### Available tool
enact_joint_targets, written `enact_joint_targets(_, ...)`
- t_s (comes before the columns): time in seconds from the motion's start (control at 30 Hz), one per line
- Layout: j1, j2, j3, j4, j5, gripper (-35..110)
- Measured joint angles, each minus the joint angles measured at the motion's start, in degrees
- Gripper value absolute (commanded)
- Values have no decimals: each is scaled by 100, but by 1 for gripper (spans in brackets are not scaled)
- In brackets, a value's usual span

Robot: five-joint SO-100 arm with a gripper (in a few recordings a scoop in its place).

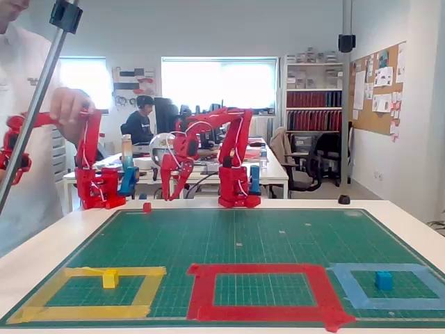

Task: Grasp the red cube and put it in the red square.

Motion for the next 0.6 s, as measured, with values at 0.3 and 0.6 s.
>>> enact_joint_targets(0.3, 308, -1635, -2672, 2399, -26, 0)
enact_joint_targets(0.6, 545, -2769, -3990, 2628, -105, 0)
